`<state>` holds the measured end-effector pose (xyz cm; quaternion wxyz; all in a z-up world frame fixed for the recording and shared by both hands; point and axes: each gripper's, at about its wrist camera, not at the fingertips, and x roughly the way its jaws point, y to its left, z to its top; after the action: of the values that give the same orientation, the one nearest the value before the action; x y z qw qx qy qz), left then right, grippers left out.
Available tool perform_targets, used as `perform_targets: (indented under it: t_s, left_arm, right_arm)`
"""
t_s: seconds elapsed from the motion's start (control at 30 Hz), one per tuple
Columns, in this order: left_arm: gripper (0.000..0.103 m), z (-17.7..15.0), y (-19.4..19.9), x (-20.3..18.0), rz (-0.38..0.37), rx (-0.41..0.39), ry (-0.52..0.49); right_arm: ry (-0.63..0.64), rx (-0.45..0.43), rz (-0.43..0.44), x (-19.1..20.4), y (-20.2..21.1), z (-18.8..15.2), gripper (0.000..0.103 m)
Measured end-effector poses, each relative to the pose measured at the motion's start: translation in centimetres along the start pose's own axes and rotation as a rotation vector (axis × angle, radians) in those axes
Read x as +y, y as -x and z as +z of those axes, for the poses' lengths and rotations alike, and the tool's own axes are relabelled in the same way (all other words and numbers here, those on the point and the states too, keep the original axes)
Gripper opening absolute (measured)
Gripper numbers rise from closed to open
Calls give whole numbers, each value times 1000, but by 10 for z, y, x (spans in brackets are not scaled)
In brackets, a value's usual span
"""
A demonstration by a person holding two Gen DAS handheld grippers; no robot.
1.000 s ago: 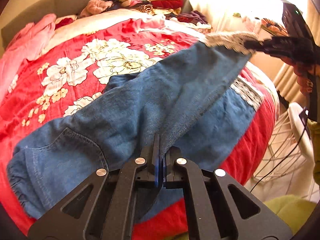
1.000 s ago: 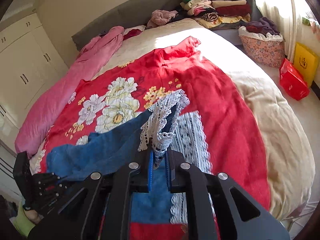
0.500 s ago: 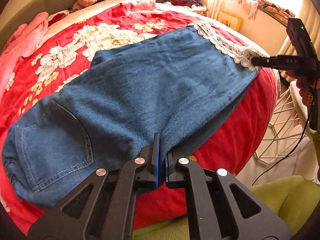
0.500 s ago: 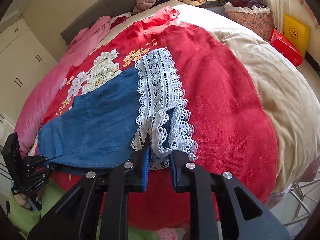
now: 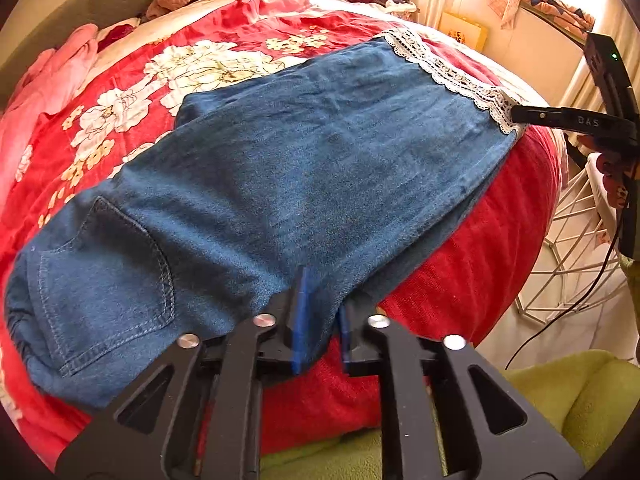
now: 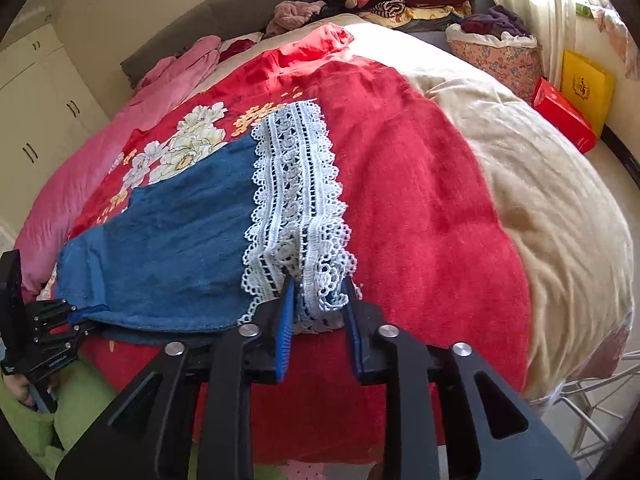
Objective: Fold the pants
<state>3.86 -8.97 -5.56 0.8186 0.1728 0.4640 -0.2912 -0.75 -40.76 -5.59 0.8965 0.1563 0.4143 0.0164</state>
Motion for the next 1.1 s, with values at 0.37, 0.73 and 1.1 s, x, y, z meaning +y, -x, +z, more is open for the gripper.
perform_targets:
  t_s: [0.37, 0.73, 1.1]
  left_arm:
    - [66, -14, 70, 39, 52, -148, 157]
    - [79, -55, 70, 161, 220, -87, 579]
    - [15, -57, 88, 200, 313, -105, 581]
  right_arm:
    - [30, -97, 49, 9, 32, 11, 50]
    - [160, -23, 142, 68, -11, 18, 58]
    - [195, 65, 88, 68, -40, -3, 66]
